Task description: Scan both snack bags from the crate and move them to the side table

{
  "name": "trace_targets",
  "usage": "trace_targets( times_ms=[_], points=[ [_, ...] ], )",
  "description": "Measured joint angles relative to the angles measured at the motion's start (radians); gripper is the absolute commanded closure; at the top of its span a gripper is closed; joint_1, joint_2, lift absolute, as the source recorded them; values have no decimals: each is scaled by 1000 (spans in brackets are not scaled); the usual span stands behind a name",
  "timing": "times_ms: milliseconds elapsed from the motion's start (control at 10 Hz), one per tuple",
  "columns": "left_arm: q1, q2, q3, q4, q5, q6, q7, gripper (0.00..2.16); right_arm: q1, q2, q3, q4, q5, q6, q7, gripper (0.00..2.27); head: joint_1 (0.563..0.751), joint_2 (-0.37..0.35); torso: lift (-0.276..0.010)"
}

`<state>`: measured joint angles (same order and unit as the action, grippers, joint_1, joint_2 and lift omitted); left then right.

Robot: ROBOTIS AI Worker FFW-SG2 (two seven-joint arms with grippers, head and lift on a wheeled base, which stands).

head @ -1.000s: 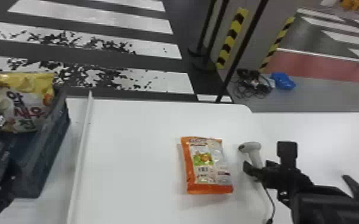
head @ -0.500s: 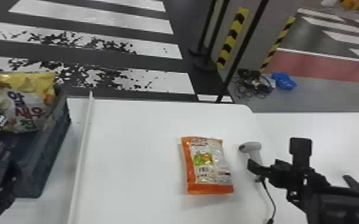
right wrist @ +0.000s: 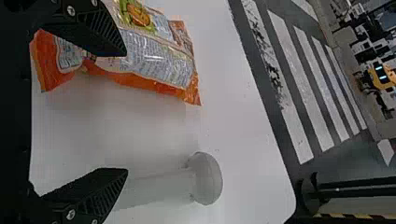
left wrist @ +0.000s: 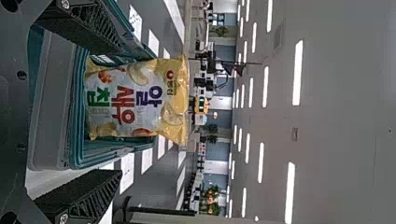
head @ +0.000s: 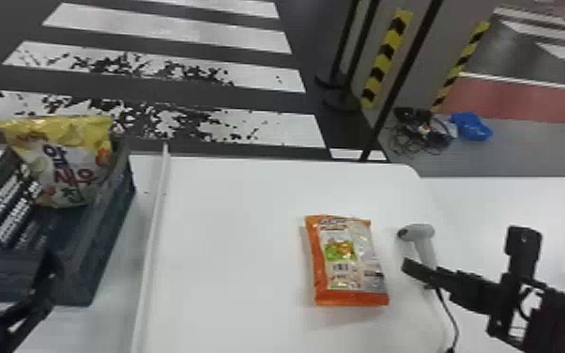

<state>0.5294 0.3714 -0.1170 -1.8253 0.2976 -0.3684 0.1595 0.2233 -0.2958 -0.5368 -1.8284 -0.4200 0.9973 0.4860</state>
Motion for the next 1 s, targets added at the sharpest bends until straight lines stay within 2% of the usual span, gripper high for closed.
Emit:
trace_targets(
  times_ms=[400,800,900,1000],
  points=[
    [-6,-2,-6,17,1,-7,-2,73,-20,16,30,14,-20,65,43,120,695,-169,-99],
    [-6,-5,-5,21,1,-18,-2,73,-97,15,73,161,-14,54,86,151,695,-138,-99],
    [-6,-6,-5,23,1,-19,-2,73,-111,11,79,193,-12,44,99,593,695,-135,-99],
    [-6,-8,-5,24,1,-19,-2,73,-118,9,82,208,-7,36,108,1352,695,-136,-99]
  ],
)
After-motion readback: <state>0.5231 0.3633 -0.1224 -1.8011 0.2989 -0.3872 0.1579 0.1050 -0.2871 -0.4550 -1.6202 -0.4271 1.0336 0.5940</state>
